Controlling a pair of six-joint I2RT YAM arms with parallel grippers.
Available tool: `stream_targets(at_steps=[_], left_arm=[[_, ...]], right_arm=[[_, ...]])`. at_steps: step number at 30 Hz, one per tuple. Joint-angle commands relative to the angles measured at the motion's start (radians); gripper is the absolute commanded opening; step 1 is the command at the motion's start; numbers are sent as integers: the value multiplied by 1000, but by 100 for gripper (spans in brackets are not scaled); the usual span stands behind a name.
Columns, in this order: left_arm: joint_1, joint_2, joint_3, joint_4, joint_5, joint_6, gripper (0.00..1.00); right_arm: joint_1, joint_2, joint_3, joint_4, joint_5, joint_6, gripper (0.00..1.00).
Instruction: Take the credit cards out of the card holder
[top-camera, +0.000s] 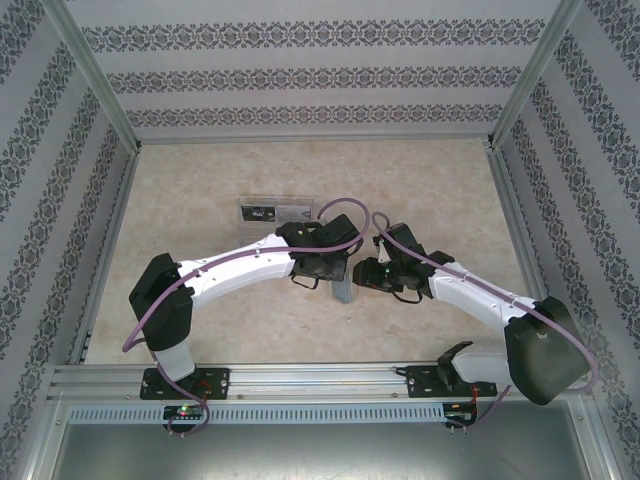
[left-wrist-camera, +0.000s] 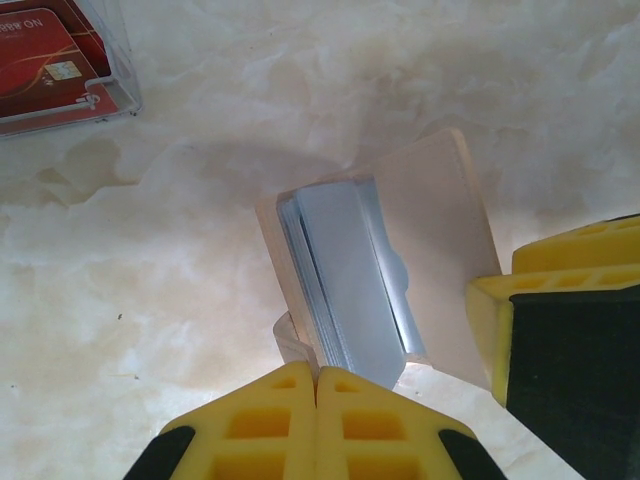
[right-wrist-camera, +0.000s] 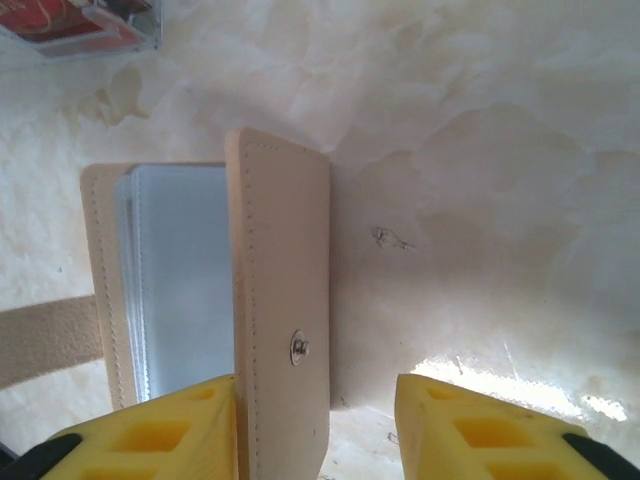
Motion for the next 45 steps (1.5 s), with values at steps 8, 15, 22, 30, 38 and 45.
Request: stream_targets(at_steps=[8, 15, 22, 30, 38, 45], left_arm=[[27, -33, -21, -42, -50, 19, 0], [125, -129, -211, 32, -29, 18, 10], [231, -248, -372, 108, 42, 11, 65], [228, -353, -440, 220, 91, -122, 82], [207, -222, -413, 373, 312, -190, 64], [203, -135, -414, 436, 355, -201, 59]], right_arm=[[-2, 39, 15, 6, -43, -15, 0], [29, 92, 62, 53, -87, 22, 0], [80, 136, 103, 72, -45, 73, 0], [90, 119, 76, 97, -7, 104, 0], [88, 92, 18, 135, 17, 114, 0], [88, 92, -23, 175, 20, 119, 0]])
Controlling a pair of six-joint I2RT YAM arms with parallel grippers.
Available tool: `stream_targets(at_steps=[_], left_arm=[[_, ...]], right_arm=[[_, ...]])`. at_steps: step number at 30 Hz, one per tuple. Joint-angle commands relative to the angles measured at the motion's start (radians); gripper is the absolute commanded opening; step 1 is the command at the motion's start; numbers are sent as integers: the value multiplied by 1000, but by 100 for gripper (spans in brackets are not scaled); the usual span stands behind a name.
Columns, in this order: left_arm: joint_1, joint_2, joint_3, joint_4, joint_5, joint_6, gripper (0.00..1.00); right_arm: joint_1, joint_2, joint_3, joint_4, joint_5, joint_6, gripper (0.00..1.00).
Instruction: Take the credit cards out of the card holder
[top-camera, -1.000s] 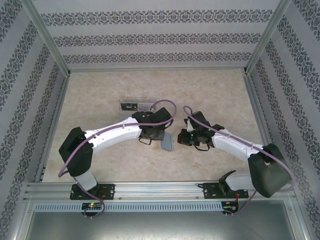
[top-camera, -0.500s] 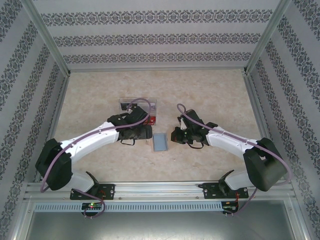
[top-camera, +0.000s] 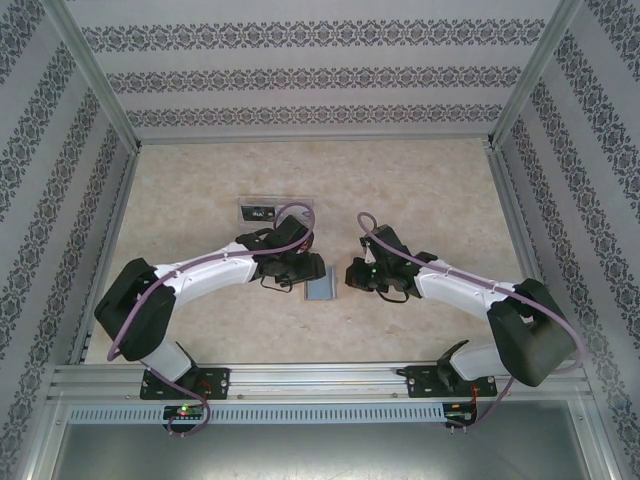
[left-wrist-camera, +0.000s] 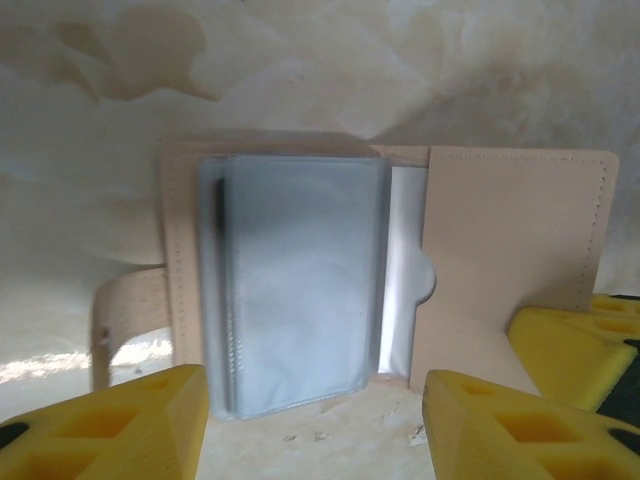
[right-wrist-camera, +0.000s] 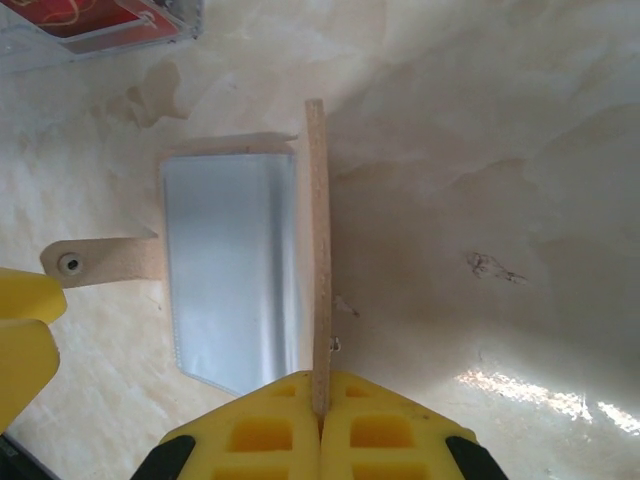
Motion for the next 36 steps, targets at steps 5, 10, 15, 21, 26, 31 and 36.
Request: stream_targets(at_steps=[5, 10, 15, 21, 26, 31, 36], left_arm=[[-10, 75, 25, 42, 32, -18, 57], [-10, 120, 30, 18, 29, -13, 56], [-11, 139, 36, 35, 49, -6, 57], [-11, 147, 38, 64, 84, 10, 54], [-16, 132, 40, 84, 103, 28, 54], [-22, 129, 55, 76, 109, 44, 56], [-28, 133, 62, 108, 142, 58, 58]], right_arm=[[8, -12, -40, 43, 19, 10, 0], [8, -17, -51, 48, 17, 11, 0], [7, -15, -59, 53, 19, 14, 0], [8, -14, -59, 57, 23, 18, 0], [8, -6, -56, 56, 23, 18, 0], [6, -4, -54, 54, 24, 18, 0], [7, 2, -52, 55, 24, 18, 0]])
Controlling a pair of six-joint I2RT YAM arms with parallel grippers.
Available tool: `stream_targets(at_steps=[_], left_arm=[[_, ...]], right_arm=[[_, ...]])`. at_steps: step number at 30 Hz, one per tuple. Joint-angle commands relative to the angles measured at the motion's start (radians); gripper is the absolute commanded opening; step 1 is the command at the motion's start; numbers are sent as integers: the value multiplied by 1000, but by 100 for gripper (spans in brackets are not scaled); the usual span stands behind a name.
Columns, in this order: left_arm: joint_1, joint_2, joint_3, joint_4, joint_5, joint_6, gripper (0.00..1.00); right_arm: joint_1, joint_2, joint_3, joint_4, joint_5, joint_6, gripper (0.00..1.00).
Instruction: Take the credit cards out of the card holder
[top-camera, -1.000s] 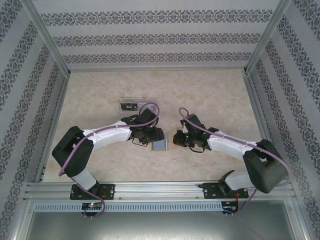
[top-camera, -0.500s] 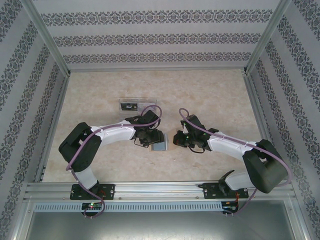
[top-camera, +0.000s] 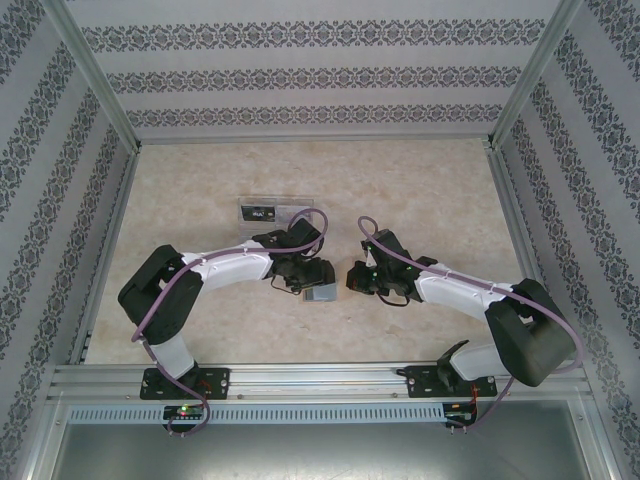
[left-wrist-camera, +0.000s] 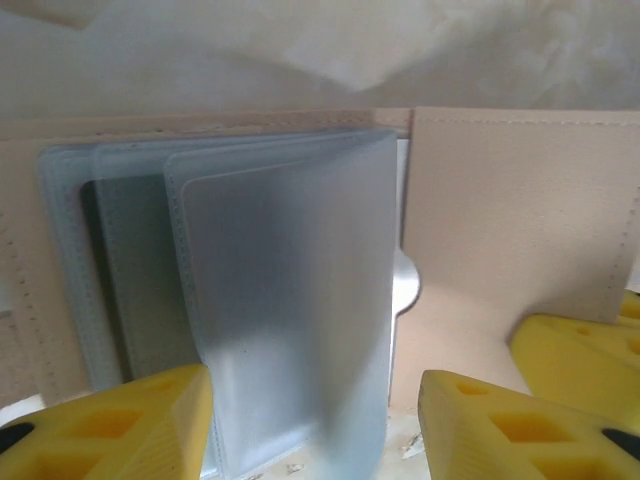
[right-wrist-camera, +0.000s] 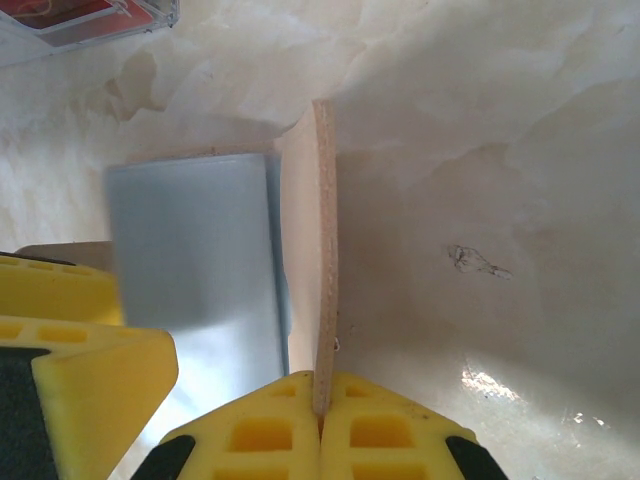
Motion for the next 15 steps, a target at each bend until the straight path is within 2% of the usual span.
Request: stream_targets(at_steps=[1, 10, 13, 15], left_arm=[[-15, 2, 31, 51, 38, 32, 58], [-21, 14, 57, 36, 41, 47, 63], [-24, 19, 65, 49, 57, 55, 60], [-26, 29, 81, 63, 80, 63, 54]], right_arm=[[6, 2, -12, 6, 21, 12, 0], [-2, -4, -18, 5, 22, 12, 0], [-9, -4, -20, 5, 21, 11, 0], [-14, -6, -21, 3, 21, 9, 0]])
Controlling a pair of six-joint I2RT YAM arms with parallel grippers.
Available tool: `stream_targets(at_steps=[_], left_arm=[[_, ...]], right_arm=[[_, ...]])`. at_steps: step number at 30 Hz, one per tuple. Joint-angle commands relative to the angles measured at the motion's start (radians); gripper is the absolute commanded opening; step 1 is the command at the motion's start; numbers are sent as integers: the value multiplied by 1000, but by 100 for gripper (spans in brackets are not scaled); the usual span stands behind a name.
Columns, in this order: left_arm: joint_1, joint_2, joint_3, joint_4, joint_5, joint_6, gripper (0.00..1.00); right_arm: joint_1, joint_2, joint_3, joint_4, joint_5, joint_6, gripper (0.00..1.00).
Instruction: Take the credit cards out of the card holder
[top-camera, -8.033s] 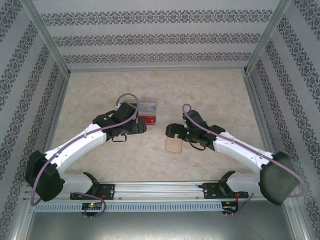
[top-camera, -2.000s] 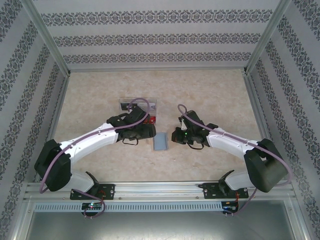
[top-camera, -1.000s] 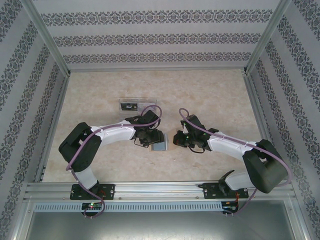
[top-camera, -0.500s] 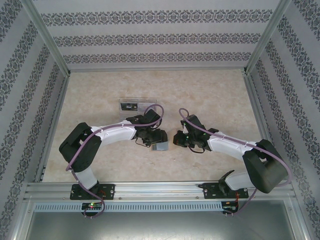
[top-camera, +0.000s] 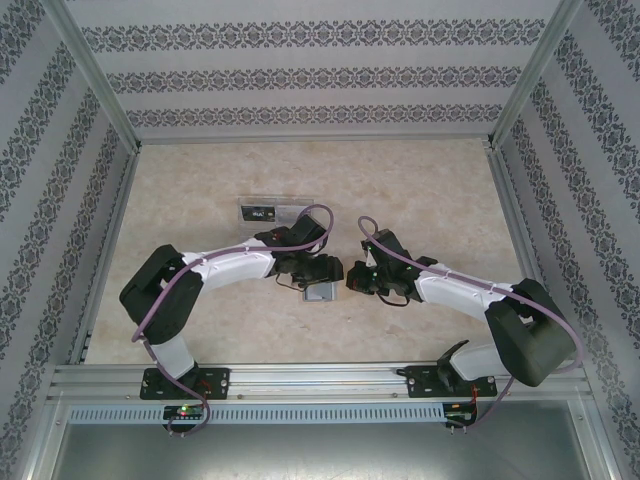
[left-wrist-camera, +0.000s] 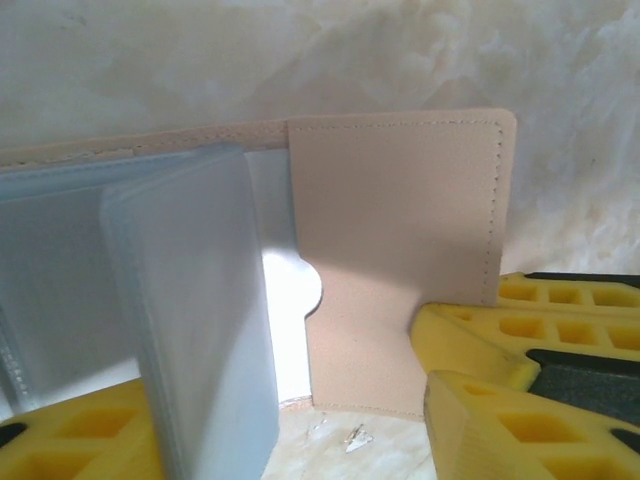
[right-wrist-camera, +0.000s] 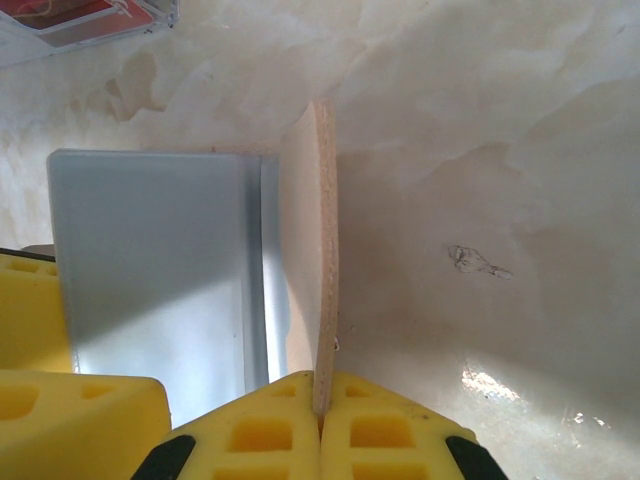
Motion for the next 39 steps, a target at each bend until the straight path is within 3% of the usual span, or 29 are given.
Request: stream_targets(at_steps=[1, 3, 5, 12, 18, 23, 31, 39], left_arm=[[-17, 26, 47, 39, 45, 38, 50], [-21, 45, 79, 45, 65, 50, 48], [-26, 69, 117, 33, 86, 64, 48], [-31, 109, 158, 29, 119, 77, 47], [-21, 67, 142, -24, 47, 95, 47], [17, -39, 32, -53, -108, 70, 40], [54, -79, -71, -43, -107, 59, 37], [55, -59, -102, -39, -124, 54, 26]], right_arm=[[-17, -8, -21, 2, 22, 10, 1], [-26, -15, -25, 0, 21, 9, 6], [-36, -29, -30, -5, 27, 9, 20], [-87, -90, -50, -50, 50, 11, 38], [-116, -156, -36, -99, 55, -13, 41], [-108, -169, 36, -156, 44, -56, 42], [-23, -107, 186, -224, 42, -123, 42], [29, 47, 237, -174, -79, -125, 31]])
